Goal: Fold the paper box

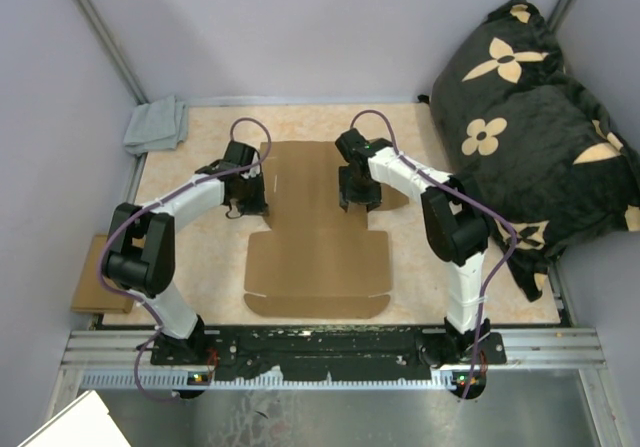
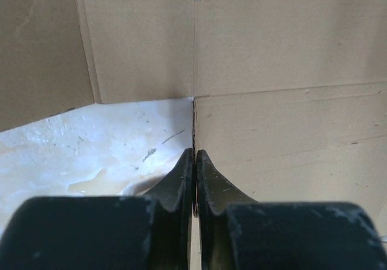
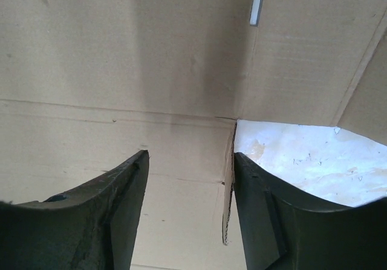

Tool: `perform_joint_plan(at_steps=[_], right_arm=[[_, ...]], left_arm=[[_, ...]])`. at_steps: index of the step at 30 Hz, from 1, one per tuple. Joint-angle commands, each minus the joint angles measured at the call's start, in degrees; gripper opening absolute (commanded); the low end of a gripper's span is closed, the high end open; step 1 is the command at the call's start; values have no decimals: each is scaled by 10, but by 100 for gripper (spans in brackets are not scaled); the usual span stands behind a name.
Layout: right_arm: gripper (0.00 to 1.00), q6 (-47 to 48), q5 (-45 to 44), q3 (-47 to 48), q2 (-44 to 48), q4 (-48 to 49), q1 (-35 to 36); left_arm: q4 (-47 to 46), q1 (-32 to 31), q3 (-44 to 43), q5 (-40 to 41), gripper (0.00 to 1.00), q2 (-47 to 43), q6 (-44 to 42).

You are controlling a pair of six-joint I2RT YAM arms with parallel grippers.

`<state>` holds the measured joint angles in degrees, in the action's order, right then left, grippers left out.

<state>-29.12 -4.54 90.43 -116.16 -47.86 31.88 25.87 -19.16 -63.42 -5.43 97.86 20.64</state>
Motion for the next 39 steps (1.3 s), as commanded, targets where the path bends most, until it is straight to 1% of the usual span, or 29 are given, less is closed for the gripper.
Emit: perform_joint_plan(at_steps=[1,2,3,6,9,23,31,39], right_arm=[[59,-2,-1,14,39,-5,5],[60,-2,0,17,39,-7,6],[60,-3,1,19,39,-9,7],[61,-7,1,24,41,-14,11],[62,-11,2,25,43,-15,13],[63,-12,1,47,51,-32,20],[63,-13,6,49,51,-29,22],[63,-10,25,57,39,-14,22]], left_arm=[[41,-7,0,-4,12,-8,-9],[45,-7,-4,-4,14,-9,-9],[49,-7,-8,-4,19,-10,-10],[62,-10,-20,-8,28,-11,-10],[66,-13,-23,-15,32,-17,-9],[75,-22,-44,-36,33,-32,0],[52,-22,-54,-49,33,-16,-1],[36,-21,-85,-64,33,7,-2]])
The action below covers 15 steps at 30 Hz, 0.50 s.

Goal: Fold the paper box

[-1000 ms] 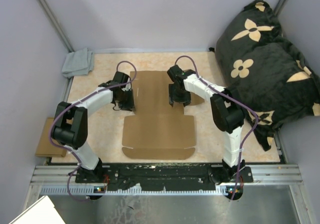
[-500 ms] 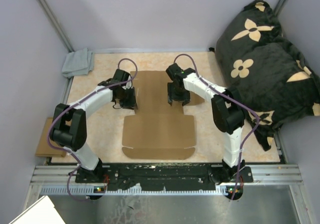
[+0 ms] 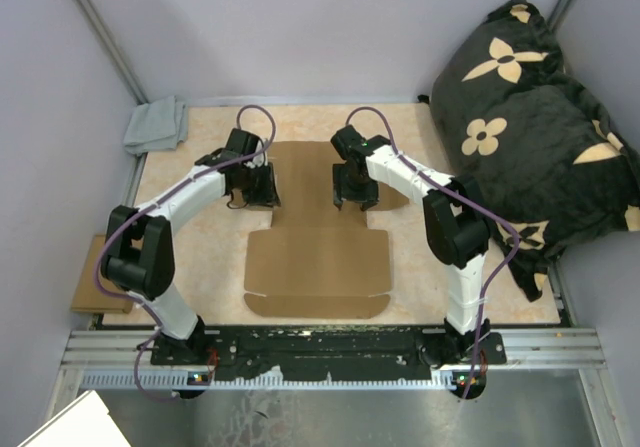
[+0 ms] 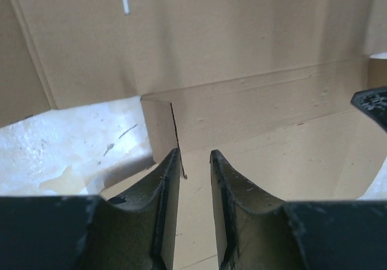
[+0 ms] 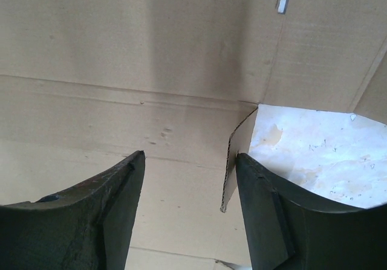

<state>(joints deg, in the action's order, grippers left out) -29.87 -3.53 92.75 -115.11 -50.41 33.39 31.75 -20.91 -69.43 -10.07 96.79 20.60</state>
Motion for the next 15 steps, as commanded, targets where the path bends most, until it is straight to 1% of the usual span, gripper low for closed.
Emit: perform_joint_plan(at_steps=[1,8,15], right_arm=[[63,-3,19,34,24,15,7],[63,-9,61,20,-5,52,7],[63,-15,84,-13,-37,83,8]], left_arm=[[-28,-4,-26,-22,33,23,-1],[-55,-4,-20,-55,32,79,7],[-86,-4,9,-69,31,105,15]])
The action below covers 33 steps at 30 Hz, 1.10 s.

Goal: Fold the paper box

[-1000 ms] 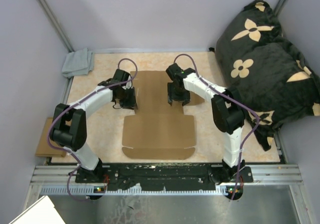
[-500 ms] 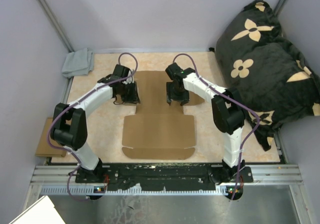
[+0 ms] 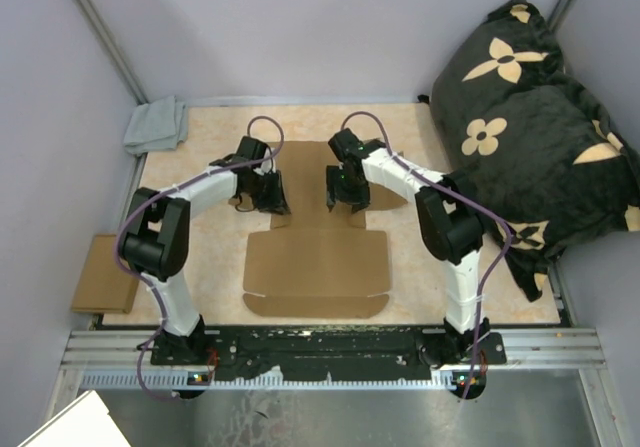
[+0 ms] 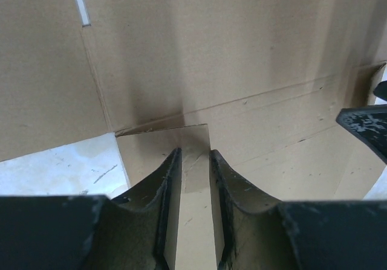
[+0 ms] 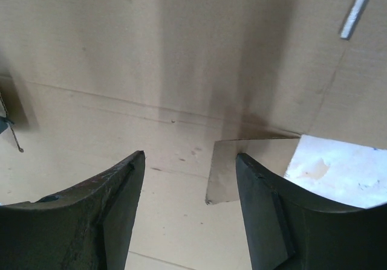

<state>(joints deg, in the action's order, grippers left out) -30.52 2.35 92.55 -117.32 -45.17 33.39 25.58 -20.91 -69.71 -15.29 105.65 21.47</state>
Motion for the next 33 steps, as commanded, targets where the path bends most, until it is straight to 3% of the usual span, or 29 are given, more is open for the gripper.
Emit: perform_joint_plan(at_steps=[1,10,22,33], right_arm=[[63,-10,29,-20,-18,36,8],[63,-18,38,-72,-40,57,8],[63,3,14,-126,25,37,9],[63,13,37,-142,116,1,18]], left_arm=[[-25,-5,14,-18,31,22,5],[-12,-4,59,-17,26,34,11],[-12,-12,172,-30,25,-72,55],[41,-16,122,1,26,-119,61]])
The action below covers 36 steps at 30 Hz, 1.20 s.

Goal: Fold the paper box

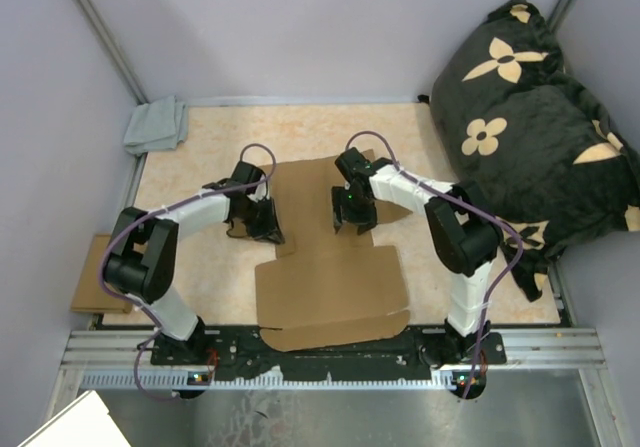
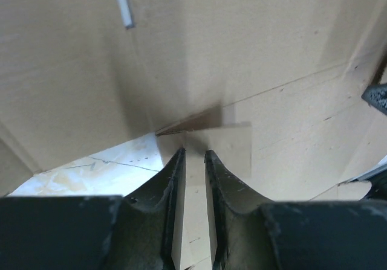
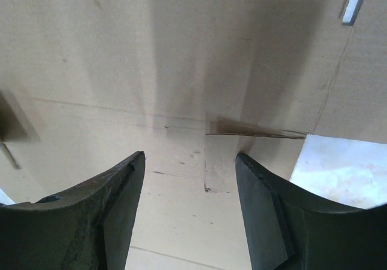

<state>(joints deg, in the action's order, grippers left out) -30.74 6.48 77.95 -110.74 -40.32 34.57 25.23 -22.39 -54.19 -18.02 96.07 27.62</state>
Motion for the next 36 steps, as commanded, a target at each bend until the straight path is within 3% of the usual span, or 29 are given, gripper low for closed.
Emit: perform_joint_plan(at_steps=[1,4,6,11,20,24,30,36], right_arm=[[63,16,-12,9,57,-54,6],[66,22,-46,47,68,-77,5],[73,30,-69,86,66,-91,0],[86,54,-58,210,28,-104,-59],[93,108,-47,427,-142,-73,-146],[93,106,-24,484,-214,-50,-165],[92,114,-19,588,-303,-94,-176],[91,115,-24,542,-300,-77,-183]], left_arm=[[52,-1,-43,33,26,-26,-1],[73,-1,-76,54,30,-34,-7],[82,0,-105,76,33,-35,-18],[70,13,-208,146,49,10,-41],[88,116,-420,90,50,192,-45],[64,132,-432,96,52,217,-54],[45,139,-429,108,52,243,-59],[37,140,-429,106,52,264,-56]])
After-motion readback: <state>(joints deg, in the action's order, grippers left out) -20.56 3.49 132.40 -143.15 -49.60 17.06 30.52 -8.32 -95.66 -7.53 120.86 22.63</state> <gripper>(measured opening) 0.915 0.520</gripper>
